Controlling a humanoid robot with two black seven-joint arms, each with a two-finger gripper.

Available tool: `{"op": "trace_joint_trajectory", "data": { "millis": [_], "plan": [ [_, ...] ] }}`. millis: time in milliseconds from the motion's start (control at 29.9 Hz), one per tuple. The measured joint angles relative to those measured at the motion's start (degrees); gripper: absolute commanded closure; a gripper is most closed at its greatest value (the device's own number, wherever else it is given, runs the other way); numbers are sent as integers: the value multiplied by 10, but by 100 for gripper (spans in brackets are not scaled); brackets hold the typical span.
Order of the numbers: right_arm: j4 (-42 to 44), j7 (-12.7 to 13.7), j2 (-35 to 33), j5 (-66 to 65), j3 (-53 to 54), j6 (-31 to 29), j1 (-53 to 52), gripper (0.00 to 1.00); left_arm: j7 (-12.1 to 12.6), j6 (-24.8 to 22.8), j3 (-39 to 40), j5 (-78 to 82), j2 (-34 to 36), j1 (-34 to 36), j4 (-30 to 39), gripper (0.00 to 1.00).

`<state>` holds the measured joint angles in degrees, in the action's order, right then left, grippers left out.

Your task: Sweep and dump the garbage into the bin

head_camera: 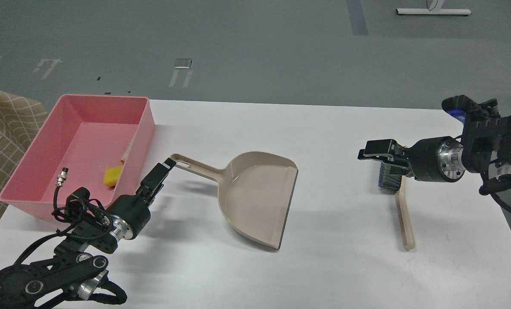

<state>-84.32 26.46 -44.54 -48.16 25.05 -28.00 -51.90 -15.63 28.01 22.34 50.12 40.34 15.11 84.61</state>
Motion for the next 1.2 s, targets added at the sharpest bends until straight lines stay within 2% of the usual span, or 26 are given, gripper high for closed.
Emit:
{"op": "trace_joint_trajectory", "data": {
  "millis": [702, 1203],
  "plan": [
    [-1, 0, 11, -1, 1, 0, -13, 3, -3, 0, 1, 7, 92, -51, 97, 2],
    [1, 0, 24, -1, 12, 0, -15, 3, -8, 0, 7, 27, 138, -54, 120, 2]
  ]
}}
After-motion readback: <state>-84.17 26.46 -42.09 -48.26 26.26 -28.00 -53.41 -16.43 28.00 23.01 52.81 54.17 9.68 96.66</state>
